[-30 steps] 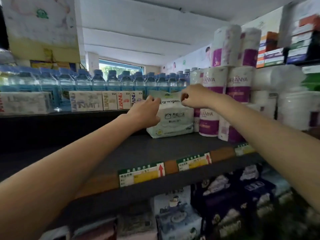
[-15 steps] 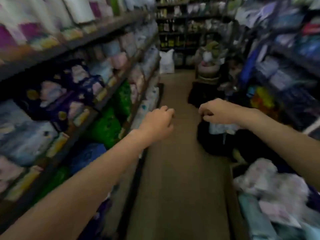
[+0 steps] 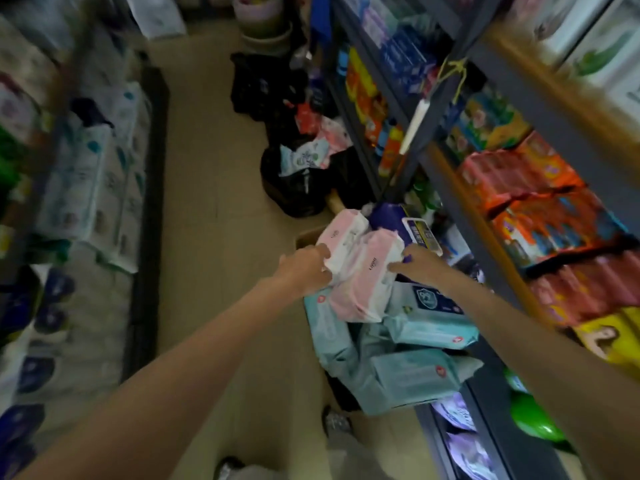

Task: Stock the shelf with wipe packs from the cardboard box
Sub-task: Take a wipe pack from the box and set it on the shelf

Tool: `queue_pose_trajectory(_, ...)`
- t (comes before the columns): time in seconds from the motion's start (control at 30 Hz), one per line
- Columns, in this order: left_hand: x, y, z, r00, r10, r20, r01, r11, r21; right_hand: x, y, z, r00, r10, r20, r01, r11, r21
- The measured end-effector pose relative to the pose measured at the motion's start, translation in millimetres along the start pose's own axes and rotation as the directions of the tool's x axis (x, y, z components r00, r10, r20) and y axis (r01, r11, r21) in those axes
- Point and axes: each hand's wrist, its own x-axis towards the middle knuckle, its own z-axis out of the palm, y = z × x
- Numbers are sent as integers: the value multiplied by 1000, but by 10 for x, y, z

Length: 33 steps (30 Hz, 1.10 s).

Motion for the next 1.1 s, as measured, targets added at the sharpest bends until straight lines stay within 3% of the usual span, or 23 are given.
queue_pose_trajectory(0.17, 207, 23, 324, 998, -2, 68, 8, 996, -89, 491, -41, 432, 969, 186, 165, -213, 963, 165)
queue_pose_trajectory(0.3, 312, -173, 444, 989, -141, 52, 147, 980, -133, 721, -264, 772, 930, 360, 76, -368, 908, 200)
queue_pose_trajectory(0.4, 274, -243, 459, 985, -173, 14, 174, 978, -115, 892, -266, 841, 856, 514, 55, -485, 760, 432)
queue_pose_trajectory(0.53, 170, -319, 399, 986, -166, 1, 163, 967, -198, 919, -224, 791, 858, 514, 30, -449, 718, 531)
queue_pose_trajectory(0.63, 170, -413, 350, 982, -184, 30, 186, 952, -244, 729, -312, 655, 906, 421, -43, -336, 777, 532)
queue_pose_trajectory(0.73, 144, -475, 296, 977, -203, 63, 210, 869, -449, 544, -535, 501, 963, 251, -97, -157, 817, 555)
queue_pose_trajectory(0.87, -191, -661, 20, 971, -209, 113, 221, 621, -752, 125, -1122, 287, 990, -96, -101, 140, 676, 723)
queue_pose_trajectory(1.0, -961, -1203, -589, 976, -195, 96, 150, 282, -948, -526, -1996, 289, 920, -392, -14, 218, 482, 849)
queue_pose_trajectory(1.1, -1839, -1582, -1072, 981, -193, -7, 30, 187, -982, -1140, -2747, 365, 749, -658, 76, 291, 430, 855)
